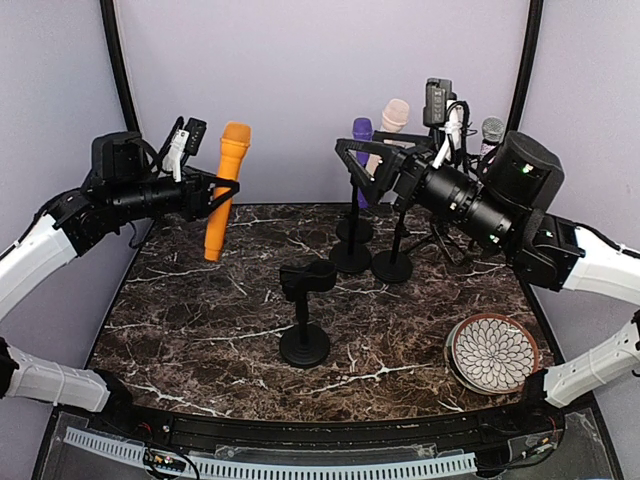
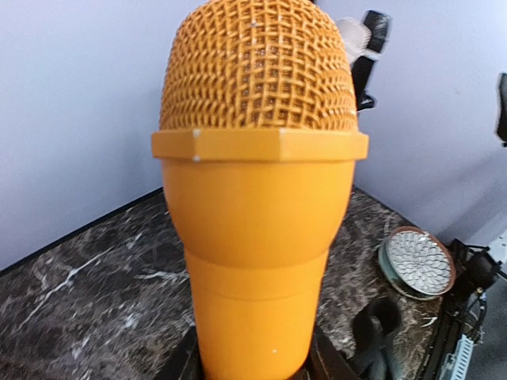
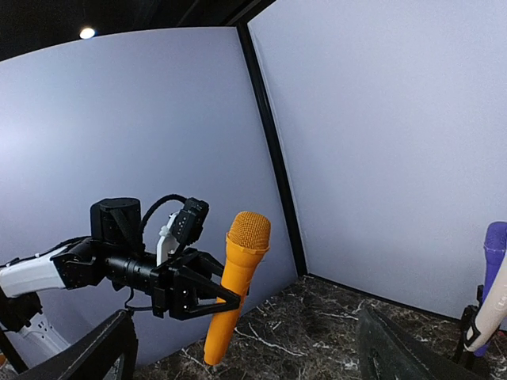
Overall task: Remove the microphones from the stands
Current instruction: Place the microphone at the center of the board.
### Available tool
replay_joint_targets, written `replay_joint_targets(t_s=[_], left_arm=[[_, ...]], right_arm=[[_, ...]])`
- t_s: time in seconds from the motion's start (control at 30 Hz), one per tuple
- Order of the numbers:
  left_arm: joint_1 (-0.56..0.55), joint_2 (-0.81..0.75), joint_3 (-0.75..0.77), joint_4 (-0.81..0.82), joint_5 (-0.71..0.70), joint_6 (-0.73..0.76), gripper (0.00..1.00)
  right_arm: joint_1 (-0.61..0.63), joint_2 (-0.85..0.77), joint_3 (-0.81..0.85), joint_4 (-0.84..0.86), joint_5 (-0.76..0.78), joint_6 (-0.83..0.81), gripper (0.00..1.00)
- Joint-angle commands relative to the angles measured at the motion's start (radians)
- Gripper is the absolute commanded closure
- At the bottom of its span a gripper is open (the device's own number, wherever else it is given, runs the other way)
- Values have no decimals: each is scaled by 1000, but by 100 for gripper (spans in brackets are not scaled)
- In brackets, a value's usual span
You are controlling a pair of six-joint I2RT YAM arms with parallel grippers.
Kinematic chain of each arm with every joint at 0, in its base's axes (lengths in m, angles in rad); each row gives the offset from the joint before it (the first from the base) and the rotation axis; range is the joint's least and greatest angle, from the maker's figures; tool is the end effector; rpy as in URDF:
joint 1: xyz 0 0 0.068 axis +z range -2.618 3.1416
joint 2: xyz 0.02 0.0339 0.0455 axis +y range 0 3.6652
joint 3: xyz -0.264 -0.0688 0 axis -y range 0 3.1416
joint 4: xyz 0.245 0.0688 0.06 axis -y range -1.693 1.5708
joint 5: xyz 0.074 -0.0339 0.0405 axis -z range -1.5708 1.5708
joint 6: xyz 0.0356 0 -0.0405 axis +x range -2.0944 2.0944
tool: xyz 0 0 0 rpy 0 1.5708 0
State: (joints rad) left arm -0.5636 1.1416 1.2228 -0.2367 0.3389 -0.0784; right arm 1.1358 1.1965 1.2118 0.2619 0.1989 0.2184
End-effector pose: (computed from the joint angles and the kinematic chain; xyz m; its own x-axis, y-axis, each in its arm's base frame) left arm 0.2099 -0.1466 0.4166 -0.1917 0.0338 -0.9809 0.7688 0.6264 -0.1287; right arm 0.1211 0.2440 0.4528 -0.0627 0.3691 -0.9273 -0.8147 0.5178 0.2612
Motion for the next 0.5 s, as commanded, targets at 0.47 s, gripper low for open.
replay_joint_targets(t_s=[0.47], left_arm=[[544, 127, -426, 14, -205, -284, 100]], right_arm=[[-13, -115, -177, 9, 137, 25, 3]])
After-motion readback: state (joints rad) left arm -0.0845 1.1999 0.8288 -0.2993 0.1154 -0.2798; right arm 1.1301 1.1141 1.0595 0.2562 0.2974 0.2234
